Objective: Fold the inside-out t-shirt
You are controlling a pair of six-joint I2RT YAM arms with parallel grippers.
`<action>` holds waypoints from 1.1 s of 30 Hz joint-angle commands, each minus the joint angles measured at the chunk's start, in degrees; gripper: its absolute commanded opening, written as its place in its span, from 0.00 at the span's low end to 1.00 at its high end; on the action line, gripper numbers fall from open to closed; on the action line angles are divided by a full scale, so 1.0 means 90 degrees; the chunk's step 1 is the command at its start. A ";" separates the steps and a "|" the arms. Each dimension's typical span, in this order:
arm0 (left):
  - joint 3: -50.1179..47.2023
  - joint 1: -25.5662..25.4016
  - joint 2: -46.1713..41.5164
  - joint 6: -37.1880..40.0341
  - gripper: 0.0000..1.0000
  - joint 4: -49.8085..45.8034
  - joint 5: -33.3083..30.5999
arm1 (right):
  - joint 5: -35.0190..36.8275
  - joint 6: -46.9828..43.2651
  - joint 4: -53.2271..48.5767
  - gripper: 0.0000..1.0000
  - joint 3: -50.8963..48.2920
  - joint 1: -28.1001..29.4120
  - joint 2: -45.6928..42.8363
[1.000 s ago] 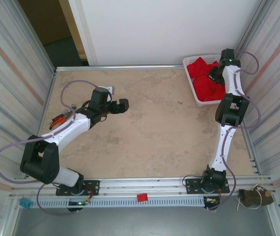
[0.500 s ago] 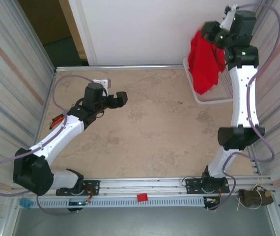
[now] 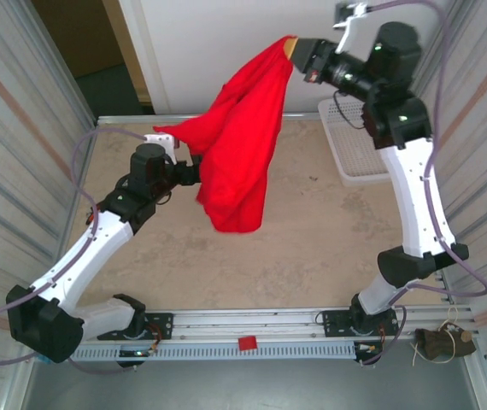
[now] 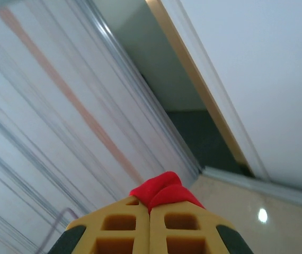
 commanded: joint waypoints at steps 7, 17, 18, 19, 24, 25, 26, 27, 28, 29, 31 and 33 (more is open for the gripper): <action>-0.0189 0.0374 0.0117 0.0076 0.99 -0.0259 -0.0196 | 0.1267 -0.0680 0.0308 0.20 -0.2157 0.0008 0.1268; -0.0494 0.0529 -0.0066 -0.0352 0.99 -0.0894 0.0021 | 0.2047 -0.0840 -0.0367 0.61 -0.4408 0.0290 0.0342; -0.0581 0.0508 -0.0067 -0.0567 0.99 -0.0987 0.0143 | 0.2122 -0.0854 -0.0443 0.61 -0.4774 0.0430 0.0137; -0.0737 0.0426 -0.0085 -0.0774 0.99 -0.1035 0.0274 | 0.2235 -0.0812 -0.0469 0.61 -0.5240 0.0629 -0.0113; -0.1816 -0.0606 -0.0409 -0.1649 0.99 -0.0923 0.0085 | 0.2756 -0.0239 -0.0305 0.62 -0.7096 0.1736 -0.1149; -0.2008 -0.0904 -0.0477 -0.1815 0.99 -0.0894 -0.0060 | 0.2914 -0.0154 -0.0258 0.62 -0.7325 0.1952 -0.1298; -0.2170 -0.1180 -0.0521 -0.1977 0.99 -0.0919 -0.0265 | 0.3072 -0.0029 -0.0207 0.64 -0.7534 0.2138 -0.1420; -0.2289 -0.1366 -0.0554 -0.2119 0.99 -0.0946 -0.0436 | 0.3091 0.0057 -0.0151 0.64 -0.7682 0.2311 -0.1475; -0.2408 -0.1531 -0.0602 -0.2266 0.99 -0.1041 -0.0629 | 0.3073 0.0101 -0.0064 0.64 -0.7806 0.2507 -0.1479; -0.2528 -0.1643 -0.0672 -0.2412 0.99 -0.1184 -0.0875 | 0.3100 0.0093 -0.0021 0.64 -0.7865 0.2705 -0.1411; -0.2750 -0.1687 -0.0809 -0.2702 0.99 -0.1460 -0.1285 | 0.3321 -0.0025 -0.0062 0.66 -0.7790 0.3068 -0.1153; -0.2930 -0.1665 -0.0896 -0.2751 0.99 -0.1560 -0.1753 | 0.3435 -0.0133 0.0047 0.68 -0.7590 0.3266 -0.0847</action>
